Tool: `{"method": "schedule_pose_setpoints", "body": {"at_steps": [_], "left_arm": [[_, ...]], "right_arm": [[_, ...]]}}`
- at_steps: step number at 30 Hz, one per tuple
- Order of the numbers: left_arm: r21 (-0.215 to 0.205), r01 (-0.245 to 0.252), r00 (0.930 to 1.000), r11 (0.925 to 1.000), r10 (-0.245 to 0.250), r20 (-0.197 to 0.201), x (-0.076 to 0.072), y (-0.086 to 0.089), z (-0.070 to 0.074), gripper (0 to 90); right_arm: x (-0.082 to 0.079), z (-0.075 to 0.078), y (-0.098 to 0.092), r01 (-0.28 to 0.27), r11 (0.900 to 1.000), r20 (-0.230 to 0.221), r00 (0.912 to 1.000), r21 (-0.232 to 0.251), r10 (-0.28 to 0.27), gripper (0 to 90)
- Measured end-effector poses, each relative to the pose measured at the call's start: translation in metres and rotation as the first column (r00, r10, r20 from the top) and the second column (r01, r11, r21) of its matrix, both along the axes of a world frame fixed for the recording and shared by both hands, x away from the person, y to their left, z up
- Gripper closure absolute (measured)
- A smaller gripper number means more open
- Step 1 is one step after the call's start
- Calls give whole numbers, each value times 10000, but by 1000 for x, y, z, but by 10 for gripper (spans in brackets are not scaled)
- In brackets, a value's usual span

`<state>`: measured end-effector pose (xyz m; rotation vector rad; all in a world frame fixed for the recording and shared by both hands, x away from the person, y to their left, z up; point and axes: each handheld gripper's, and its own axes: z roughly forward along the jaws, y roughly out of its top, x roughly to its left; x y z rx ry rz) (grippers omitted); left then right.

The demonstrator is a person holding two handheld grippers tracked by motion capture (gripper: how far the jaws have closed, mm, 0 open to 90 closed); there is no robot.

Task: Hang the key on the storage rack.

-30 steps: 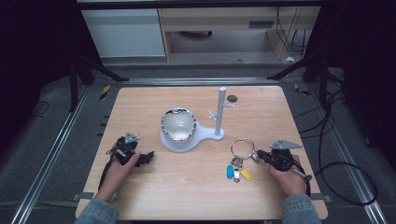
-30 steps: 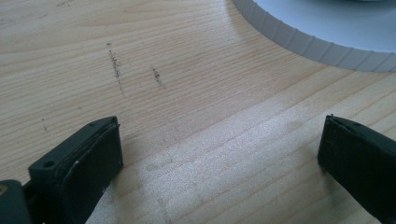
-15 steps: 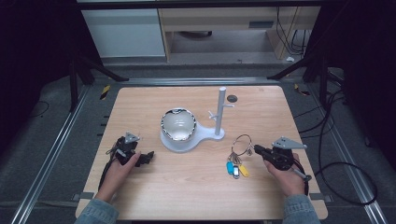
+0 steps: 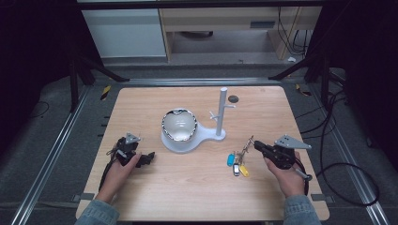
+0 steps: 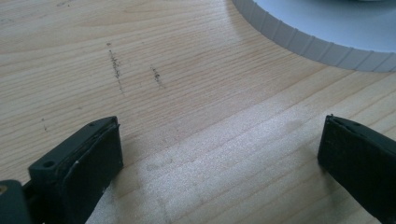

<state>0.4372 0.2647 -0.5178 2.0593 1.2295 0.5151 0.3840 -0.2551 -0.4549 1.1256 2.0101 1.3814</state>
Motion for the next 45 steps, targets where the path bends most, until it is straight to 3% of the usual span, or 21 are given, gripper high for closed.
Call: {"method": "schedule_pose_setpoints", "body": {"at_steps": [20, 45], "left_arm": [[9, 18, 10000, 10000, -18, -1, 0, 0, 0, 0], [9, 25, 10000, 10000, -25, -2, 0, 0, 0, 0]], "right_arm": [[8, 17, 2, 268, 9996, 333, 9991, 24, -269, 889], [20, 60, 11, 238, 9991, 981, 9950, -342, -203, 889]]}}
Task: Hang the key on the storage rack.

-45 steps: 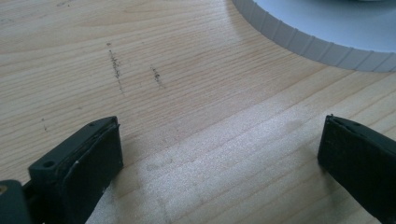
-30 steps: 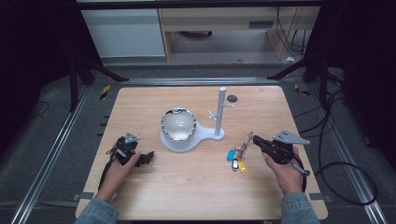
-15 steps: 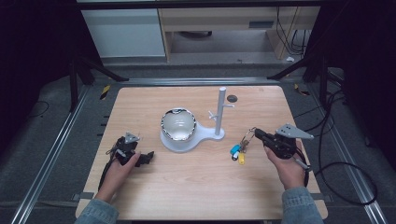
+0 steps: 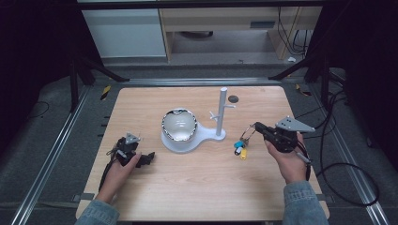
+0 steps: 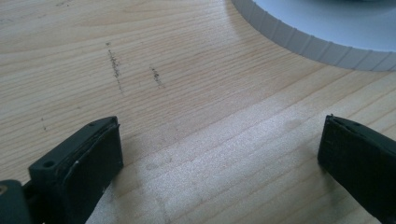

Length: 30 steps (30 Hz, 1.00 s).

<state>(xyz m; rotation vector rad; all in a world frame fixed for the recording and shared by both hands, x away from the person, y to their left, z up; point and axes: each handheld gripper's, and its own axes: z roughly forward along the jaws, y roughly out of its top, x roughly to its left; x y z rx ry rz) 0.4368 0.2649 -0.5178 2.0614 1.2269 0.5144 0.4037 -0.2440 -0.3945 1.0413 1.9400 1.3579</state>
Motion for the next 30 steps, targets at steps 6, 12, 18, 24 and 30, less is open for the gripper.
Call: {"method": "schedule_pose_setpoints", "body": {"at_steps": [6, 12, 18, 24, 30], "left_arm": [[14, 16, 10000, 10000, -16, 9, 0, 0, 0, 0], [4, 11, 10000, 10000, -11, 4, 0, 0, 0, 0], [4, 14, 10000, 10000, -14, 4, 0, 0, 0, 0], [7, 15, 10000, 10000, -15, 4, 0, 0, 0, 0], [8, 14, 10000, 10000, -14, 5, 0, 0, 0, 0]], "right_arm": [[3, 6, 1, -27, 9999, 22, 10000, -112, 27, 889], [6, 12, 2, -45, 9998, 62, 10000, -191, 46, 890], [8, 21, 5, -106, 9996, 172, 9998, -277, 111, 890], [11, 30, 7, -120, 9992, 257, 9996, -369, 130, 890], [15, 39, 9, -142, 9991, 420, 9990, -392, 158, 889]]}}
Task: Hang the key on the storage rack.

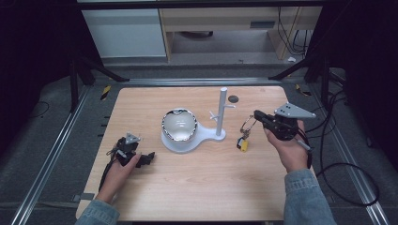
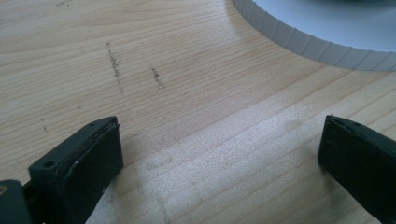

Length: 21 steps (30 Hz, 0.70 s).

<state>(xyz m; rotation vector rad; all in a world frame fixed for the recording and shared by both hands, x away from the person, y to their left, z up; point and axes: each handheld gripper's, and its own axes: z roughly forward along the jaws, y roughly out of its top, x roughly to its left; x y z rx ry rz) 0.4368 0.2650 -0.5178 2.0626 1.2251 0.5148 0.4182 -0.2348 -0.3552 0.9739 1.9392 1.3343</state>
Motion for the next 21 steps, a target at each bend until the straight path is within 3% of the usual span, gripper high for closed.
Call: {"method": "schedule_pose_setpoints", "body": {"at_steps": [21], "left_arm": [[-36, -13, 10000, 10000, 13, 12, 0, 0, 0, 0]], "right_arm": [[5, 28, 16, -311, 9995, 502, 9982, -56, 313, 889]]}}
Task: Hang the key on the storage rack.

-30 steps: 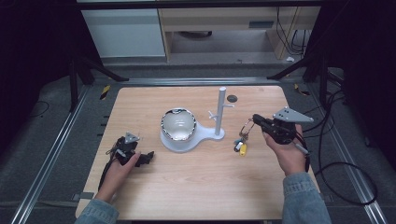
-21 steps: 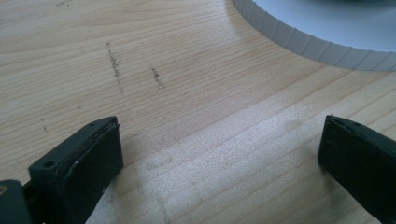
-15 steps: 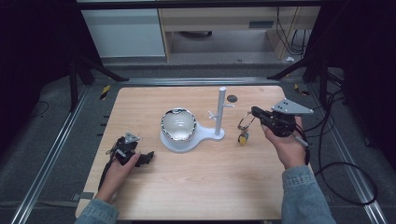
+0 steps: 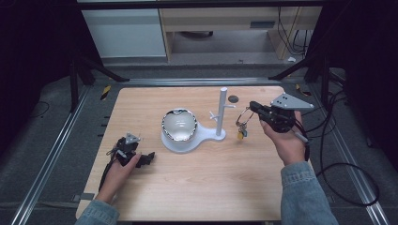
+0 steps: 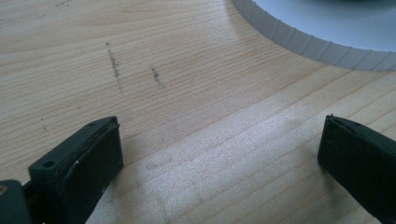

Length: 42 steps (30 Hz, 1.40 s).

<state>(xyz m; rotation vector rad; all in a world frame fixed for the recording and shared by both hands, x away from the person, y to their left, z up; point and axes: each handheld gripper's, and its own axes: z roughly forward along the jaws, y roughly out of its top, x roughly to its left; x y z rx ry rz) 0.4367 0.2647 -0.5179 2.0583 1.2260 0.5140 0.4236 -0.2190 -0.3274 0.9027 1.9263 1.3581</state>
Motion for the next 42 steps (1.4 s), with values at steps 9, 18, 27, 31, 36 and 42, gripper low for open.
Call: {"method": "schedule_pose_setpoints", "body": {"at_steps": [9, 18, 27, 31, 36, 42], "left_arm": [[-3, -2, 10000, 10000, 2, 1, 0, 0, 0, 0], [-3, -2, 10000, 10000, 2, 3, 0, 0, 0, 0], [-2, -1, 10000, 10000, 1, -3, 0, 0, 0, 0], [6, 7, 10000, 10000, -7, -2, 0, 0, 0, 0], [7, 6, 10000, 10000, -6, -4, 0, 0, 0, 0], [6, 5, 10000, 10000, -5, -1, 0, 0, 0, 0]], "right_arm": [[0, 6, 4, -55, 10000, 127, 9999, 25, 54, 890], [-2, 11, 11, -180, 9998, 252, 9995, -4, 180, 889], [-4, 17, 15, -272, 9996, 405, 9988, 50, 270, 890], [-6, 20, 17, -292, 9996, 437, 9986, 61, 289, 889], [-6, 22, 19, -354, 9994, 493, 9982, 57, 351, 890], [-5, 24, 22, -393, 9992, 532, 9978, 66, 389, 889]]}}
